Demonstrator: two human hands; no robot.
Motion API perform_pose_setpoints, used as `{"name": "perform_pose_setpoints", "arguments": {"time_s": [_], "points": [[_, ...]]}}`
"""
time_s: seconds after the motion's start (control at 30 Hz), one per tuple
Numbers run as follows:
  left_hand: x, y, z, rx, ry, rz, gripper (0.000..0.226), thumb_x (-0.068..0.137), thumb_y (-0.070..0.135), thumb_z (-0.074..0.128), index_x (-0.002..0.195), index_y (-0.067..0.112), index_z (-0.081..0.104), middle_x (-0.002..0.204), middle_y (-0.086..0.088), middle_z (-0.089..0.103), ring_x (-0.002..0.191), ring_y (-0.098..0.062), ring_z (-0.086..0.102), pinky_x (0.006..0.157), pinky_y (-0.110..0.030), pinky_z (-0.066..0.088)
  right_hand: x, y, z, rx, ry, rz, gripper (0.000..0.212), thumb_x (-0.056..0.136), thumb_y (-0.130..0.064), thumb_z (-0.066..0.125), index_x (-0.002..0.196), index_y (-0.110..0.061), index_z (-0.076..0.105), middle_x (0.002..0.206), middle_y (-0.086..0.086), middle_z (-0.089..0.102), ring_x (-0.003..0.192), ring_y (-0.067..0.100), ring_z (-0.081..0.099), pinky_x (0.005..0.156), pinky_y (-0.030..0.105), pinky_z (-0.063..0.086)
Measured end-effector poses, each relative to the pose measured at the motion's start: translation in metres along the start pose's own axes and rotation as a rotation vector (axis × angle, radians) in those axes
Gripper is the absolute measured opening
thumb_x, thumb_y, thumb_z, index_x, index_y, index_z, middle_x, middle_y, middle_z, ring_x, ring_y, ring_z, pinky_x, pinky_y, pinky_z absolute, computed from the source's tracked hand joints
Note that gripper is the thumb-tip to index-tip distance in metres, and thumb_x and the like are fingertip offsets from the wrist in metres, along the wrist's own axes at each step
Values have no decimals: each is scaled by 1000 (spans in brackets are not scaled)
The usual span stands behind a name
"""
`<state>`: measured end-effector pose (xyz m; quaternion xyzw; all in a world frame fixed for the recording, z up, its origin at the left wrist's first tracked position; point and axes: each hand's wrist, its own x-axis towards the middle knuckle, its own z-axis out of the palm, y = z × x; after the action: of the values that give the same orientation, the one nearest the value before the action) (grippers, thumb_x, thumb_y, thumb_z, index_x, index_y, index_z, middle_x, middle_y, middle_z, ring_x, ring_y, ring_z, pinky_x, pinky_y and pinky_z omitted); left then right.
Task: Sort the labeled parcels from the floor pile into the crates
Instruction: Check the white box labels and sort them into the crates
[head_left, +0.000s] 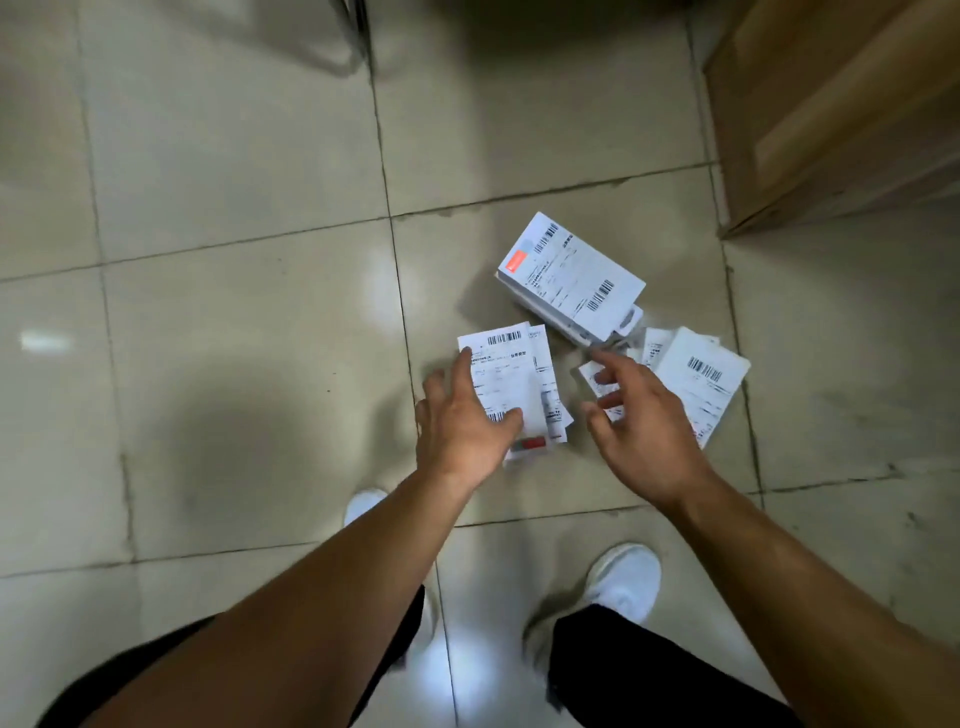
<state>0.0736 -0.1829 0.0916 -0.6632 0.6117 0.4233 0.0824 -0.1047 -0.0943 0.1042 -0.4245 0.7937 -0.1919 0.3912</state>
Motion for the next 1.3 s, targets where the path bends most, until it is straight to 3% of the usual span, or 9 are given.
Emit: {"name": "perform_pose_setpoints", "arguments": {"time_s": [0.23,0.33,0.43,0.53,0.83,0.93,1.07,1.2,1.3], "points": [[77,-11,71,42,107,52,103,79,56,74,156,46,8,166,-3,-4,150,-33,8,113,-51,37,121,6,5,185,395,-45,43,96,-20,61,138,-23,55,102,-7,68,89,7,66,92,39,55],[91,-9,88,56,189,58,111,76,67,72,157,45,0,165,0,-19,154,-31,-5,117,-55,29,164,12,-2,48,469,-126,57,92,-33,68,146,-25,49,126,0,60,110,14,59,100,43,51],[96,-8,95,114,203,63,115,74,71,69,156,45,-7,163,0,-27,154,-31,-8,116,-56,26,193,17,0,-281,235,-63,97,80,-59,76,158,-36,23,165,5,18,149,29,20,121,48,27],[99,-9,100,143,246,82,115,73,70,68,156,44,-7,164,-2,-23,153,-32,1,113,-53,30,205,30,12,-474,-31,-38,124,68,-74,77,159,-45,-2,170,3,-13,156,31,-7,124,58,8],[104,-12,96,22,248,71,105,70,65,71,153,48,9,160,-3,8,140,-32,27,109,-51,38,195,45,34,-667,-46,-125,122,73,-71,69,158,-42,-14,163,10,4,147,37,14,121,63,12],[103,-12,68,0,193,95,101,71,64,71,152,53,12,152,1,18,133,-30,34,105,-45,41,183,40,23,-684,-81,-102,126,73,-65,74,156,-43,-19,156,12,18,138,37,31,114,56,29],[92,11,7,44,228,175,102,72,63,70,151,57,7,157,1,15,137,-31,30,107,-45,40,152,15,-9,-691,-43,-85,120,71,-67,72,158,-44,-7,149,13,31,130,34,41,107,48,39],[52,58,-69,-14,239,243,100,75,60,72,151,59,6,166,4,1,145,-31,24,109,-48,42,95,-37,-64,-623,7,-28,109,73,-71,66,158,-45,3,150,9,28,132,31,39,110,47,36],[5,108,-134,-42,229,289,94,77,56,75,150,57,16,167,4,-5,147,-31,27,109,-39,38,35,-87,-119,-554,62,28,106,75,-74,62,158,-47,3,150,7,26,134,30,35,111,46,34]]}}
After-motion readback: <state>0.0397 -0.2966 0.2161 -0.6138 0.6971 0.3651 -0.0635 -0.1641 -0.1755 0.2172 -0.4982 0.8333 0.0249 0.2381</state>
